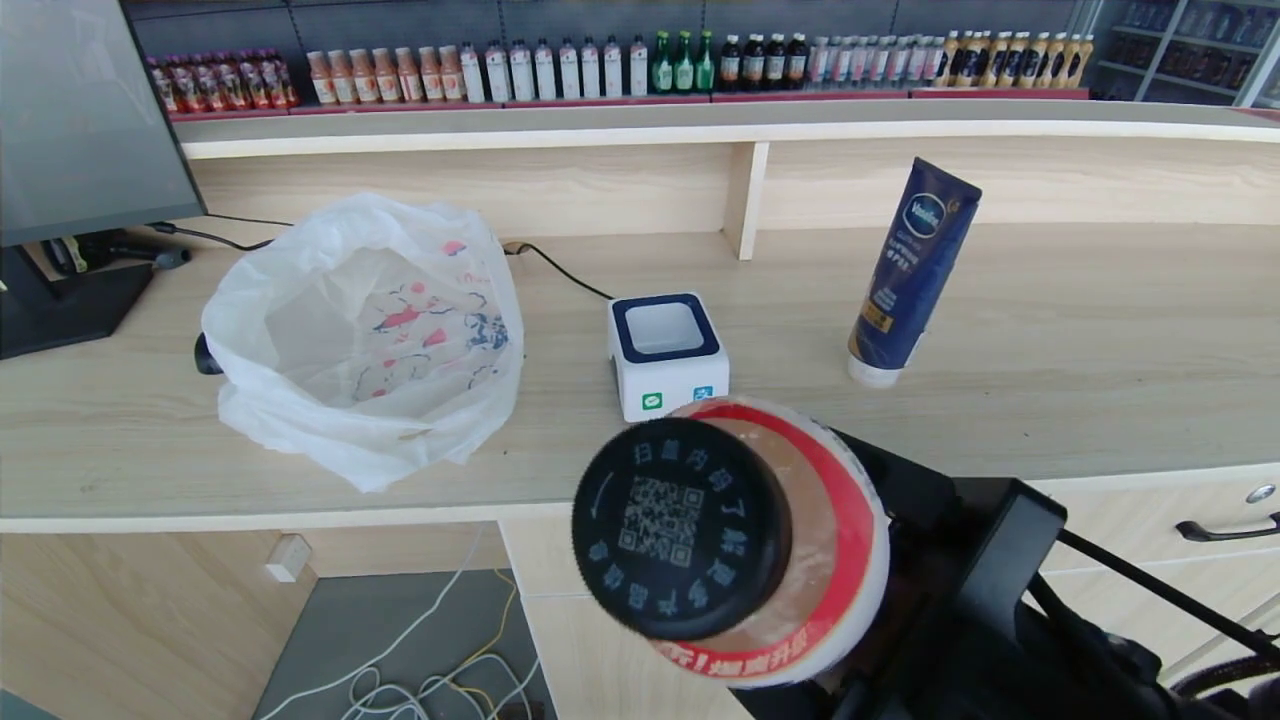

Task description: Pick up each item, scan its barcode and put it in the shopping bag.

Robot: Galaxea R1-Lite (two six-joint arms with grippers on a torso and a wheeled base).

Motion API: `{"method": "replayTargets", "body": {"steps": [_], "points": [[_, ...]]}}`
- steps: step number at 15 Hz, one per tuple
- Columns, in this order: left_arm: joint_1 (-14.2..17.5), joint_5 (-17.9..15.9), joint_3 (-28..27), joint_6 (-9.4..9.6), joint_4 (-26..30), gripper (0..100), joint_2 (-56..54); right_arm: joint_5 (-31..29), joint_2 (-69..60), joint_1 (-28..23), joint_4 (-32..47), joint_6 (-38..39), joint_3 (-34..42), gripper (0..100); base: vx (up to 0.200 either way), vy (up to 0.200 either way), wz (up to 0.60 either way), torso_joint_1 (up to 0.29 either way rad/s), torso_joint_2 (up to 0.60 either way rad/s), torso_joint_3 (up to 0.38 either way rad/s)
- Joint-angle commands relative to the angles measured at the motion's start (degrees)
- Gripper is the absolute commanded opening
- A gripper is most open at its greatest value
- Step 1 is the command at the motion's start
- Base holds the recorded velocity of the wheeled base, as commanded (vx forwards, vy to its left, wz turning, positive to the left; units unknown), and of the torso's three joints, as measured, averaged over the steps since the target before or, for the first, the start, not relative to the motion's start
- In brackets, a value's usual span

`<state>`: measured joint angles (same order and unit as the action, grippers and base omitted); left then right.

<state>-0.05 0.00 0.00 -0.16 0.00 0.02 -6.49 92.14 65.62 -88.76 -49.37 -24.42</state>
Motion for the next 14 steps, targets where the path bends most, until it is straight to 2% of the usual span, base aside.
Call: {"method": "replayTargets", "body": {"steps": [1,4,11,14], "points": [[0.0,0.0,0.0,-0.02,0.0,100,0.0,1.1,-0.4,0.5,-0.1,-1.0,0.9,0,0.0,0.0,0.0,0.0,0.0,0.0],[0.0,0.0,0.0,-0.02,0.0,100,0.0,2.3,-0.5,0.3,-1.2,-12.7,0.3,0,0.0,0.0,0.0,0.0,0.0,0.0],[0.0,0.0,0.0,-0.02,0.0,100,0.0,2.5,-2.4,0.3,-1.2,-23.9,4.2,0,0.0,0.0,0.0,0.0,0.0,0.0],[0.0,0.0,0.0,-0.02,0.0,100,0.0,2.6,-3.8,0.4,-1.2,-33.2,3.3,0,0.0,0.0,0.0,0.0,0.0,0.0]]}}
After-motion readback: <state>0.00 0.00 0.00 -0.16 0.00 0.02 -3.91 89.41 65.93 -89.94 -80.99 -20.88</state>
